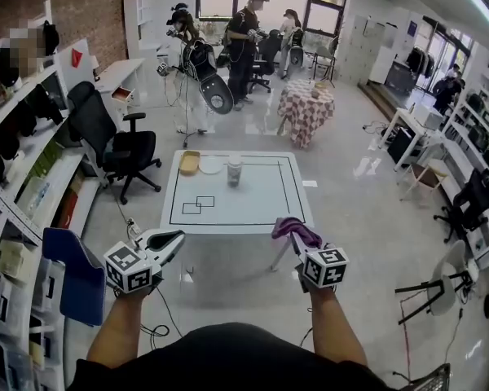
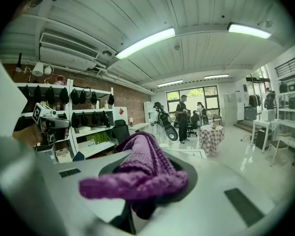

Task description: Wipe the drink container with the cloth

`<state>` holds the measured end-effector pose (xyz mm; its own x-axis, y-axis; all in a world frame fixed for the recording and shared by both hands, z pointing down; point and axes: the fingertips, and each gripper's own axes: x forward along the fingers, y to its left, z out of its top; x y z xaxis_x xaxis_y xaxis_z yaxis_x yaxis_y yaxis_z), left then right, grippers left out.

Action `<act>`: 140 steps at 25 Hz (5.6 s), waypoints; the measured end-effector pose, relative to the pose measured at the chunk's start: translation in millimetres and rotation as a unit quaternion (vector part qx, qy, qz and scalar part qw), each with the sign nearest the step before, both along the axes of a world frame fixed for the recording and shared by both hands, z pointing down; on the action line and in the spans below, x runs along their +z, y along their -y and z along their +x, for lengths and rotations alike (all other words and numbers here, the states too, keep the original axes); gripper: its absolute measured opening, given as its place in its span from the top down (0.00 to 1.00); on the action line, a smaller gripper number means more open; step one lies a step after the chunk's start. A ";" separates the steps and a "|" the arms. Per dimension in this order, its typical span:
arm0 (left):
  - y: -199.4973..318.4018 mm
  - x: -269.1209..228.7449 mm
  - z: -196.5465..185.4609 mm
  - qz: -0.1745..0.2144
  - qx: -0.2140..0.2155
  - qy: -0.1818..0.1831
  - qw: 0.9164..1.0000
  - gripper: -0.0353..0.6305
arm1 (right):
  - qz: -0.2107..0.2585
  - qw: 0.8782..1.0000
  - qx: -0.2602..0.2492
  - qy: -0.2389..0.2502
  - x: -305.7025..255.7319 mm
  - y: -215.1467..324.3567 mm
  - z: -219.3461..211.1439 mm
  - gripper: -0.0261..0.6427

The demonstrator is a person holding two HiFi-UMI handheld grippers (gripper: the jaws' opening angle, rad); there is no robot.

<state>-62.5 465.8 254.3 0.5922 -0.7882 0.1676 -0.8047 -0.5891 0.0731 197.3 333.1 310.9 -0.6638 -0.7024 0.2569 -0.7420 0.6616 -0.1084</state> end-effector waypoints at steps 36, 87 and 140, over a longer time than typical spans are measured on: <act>225.4 24.1 -60.8 -0.012 0.014 -0.014 1.000 0.91 | -0.021 1.000 0.020 -0.012 26.7 193.3 -46.8 0.84; 582.8 100.8 -207.4 -0.076 0.054 -0.005 0.996 0.91 | -0.090 0.994 0.046 -0.032 103.6 526.5 -195.6 0.84; 740.8 375.1 -65.3 -0.129 0.175 0.243 0.945 0.34 | -0.238 0.934 -0.255 -0.077 269.7 600.9 -359.1 0.85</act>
